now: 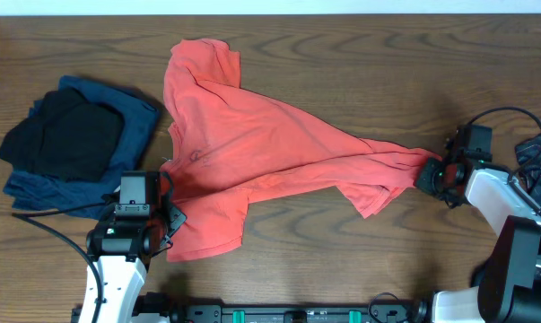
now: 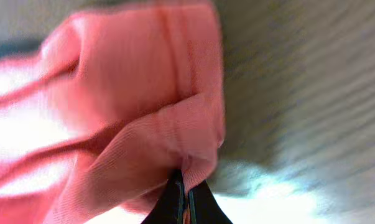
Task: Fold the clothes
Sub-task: 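Lift the shirt with both grippers and swing it up and away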
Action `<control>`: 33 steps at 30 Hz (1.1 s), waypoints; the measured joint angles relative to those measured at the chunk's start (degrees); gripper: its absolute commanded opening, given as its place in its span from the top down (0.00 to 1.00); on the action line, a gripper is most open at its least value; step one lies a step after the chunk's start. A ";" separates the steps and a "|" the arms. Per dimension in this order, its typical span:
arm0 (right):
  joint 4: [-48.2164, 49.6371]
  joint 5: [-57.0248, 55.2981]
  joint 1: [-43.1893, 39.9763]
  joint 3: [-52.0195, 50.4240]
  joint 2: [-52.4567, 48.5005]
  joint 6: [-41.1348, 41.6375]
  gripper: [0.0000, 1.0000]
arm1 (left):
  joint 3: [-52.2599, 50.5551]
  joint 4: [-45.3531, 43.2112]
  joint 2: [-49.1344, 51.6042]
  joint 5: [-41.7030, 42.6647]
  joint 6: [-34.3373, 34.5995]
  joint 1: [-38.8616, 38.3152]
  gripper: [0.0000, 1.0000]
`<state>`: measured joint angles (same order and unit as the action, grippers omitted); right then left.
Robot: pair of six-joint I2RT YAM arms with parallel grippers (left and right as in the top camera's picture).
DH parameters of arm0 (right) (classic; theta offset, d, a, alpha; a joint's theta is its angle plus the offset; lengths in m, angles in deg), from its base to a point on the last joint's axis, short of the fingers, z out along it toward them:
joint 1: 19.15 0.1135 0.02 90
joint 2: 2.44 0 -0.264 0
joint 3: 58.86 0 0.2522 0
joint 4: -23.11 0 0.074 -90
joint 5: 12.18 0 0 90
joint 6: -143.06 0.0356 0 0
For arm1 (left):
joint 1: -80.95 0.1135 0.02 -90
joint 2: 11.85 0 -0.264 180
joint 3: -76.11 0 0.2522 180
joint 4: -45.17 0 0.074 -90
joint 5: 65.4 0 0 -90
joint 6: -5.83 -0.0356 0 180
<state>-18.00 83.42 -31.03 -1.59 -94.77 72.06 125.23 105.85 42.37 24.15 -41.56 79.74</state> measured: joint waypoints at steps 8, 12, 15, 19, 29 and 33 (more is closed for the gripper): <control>-19.06 4.20 0.00 9.55 2.16 -1.29 0.99 | 6.27 -1.60 0.00 0.00 -10.82 0.00 0.94; -27.17 4.94 0.00 23.71 7.21 -3.61 0.99 | 15.67 -1.29 0.02 0.00 -18.23 0.00 0.94; -33.90 5.05 0.00 34.95 11.13 -5.14 0.99 | 22.69 0.11 0.02 -0.02 -21.11 0.00 0.94; -42.49 3.96 -0.11 48.30 14.34 -6.47 0.99 | 30.93 1.33 0.00 -0.02 -23.02 0.00 0.94; -53.70 -2.38 -4.87 73.18 18.75 -7.50 0.99 | 43.30 4.33 0.00 -0.04 -23.65 0.00 0.94; -55.12 -4.72 -7.85 77.92 19.78 -7.48 0.99 | 44.22 5.18 0.00 -0.02 -23.65 0.00 0.94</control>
<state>-73.12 78.70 -38.87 76.33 -74.99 64.59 169.44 111.03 42.37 24.13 -65.21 79.74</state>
